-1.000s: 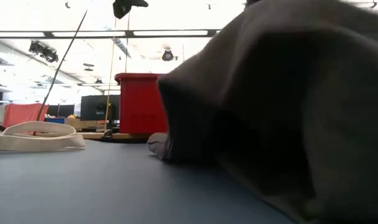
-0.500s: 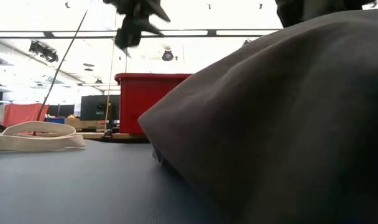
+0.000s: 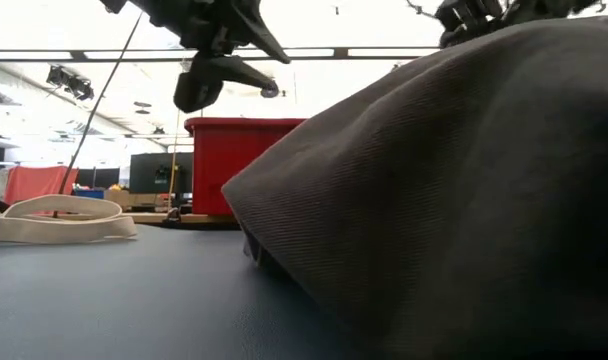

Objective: Fold Laundry from Bin
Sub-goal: Fold the gray blue shorts

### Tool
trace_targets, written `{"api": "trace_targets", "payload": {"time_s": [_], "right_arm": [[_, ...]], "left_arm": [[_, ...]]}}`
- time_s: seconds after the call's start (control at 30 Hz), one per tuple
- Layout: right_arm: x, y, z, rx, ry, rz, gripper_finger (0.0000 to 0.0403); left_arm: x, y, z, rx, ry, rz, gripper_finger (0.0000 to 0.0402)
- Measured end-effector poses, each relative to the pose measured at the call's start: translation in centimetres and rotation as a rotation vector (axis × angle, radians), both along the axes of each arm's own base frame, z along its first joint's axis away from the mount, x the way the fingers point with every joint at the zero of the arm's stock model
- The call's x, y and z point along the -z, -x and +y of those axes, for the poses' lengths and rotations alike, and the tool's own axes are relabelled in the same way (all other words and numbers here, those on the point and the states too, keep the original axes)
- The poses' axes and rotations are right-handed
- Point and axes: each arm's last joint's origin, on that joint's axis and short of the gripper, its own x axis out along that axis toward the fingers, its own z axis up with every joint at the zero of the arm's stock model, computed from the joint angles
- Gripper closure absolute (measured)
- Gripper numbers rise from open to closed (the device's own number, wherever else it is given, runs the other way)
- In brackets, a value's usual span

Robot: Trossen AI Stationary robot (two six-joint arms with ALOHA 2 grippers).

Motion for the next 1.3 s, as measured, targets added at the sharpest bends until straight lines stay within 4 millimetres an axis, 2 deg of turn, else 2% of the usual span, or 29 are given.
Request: {"api": "trace_targets", "payload": {"time_s": [0.1,0.27,0.4,0.53,0.6,0.73,0.9,1.17,1.3], "right_arm": [[2.3,-0.7,-0.4,-0.052,-0.093,-0.071,0.0197],[5.8,0.2,-1.1,-0.068,-0.183,-0.068,0.0167],[7.4,0.9,-1.4,-0.080,-0.260,-0.100,0.0111],[8.2,1.3,-1.8,-0.075,-0.318,-0.117,0.0034],[8.7,1.5,-2.1,-0.071,-0.320,-0.108,0.0011],[8.6,1.3,-2.5,-0.047,-0.312,-0.184,0.0028],[7.6,0.6,-2.9,-0.028,-0.316,-0.321,0.0048],[9.7,0.6,-3.1,0.015,-0.314,-0.175,0.0050],[10.4,0.1,-3.1,0.017,-0.342,-0.165,0.0050]], "left_arm": [[0.8,-0.3,-0.7,0.011,0.000,0.031,0.0257],[1.8,-0.4,-2.7,0.065,0.017,0.073,0.0257],[3.3,-0.9,-4.0,0.103,0.009,0.113,0.0257],[5.0,-1.8,-4.8,0.119,0.004,0.133,0.0257],[5.6,-2.4,-5.1,0.125,0.004,0.117,0.0257],[6.9,-3.6,-5.4,0.131,0.017,0.079,0.0257],[7.7,-4.4,-5.3,0.140,0.035,0.062,0.0257],[8.0,-4.8,-3.9,0.132,-0.013,0.063,0.0257],[8.0,-4.9,-3.2,0.124,-0.032,0.071,0.0257]]}}
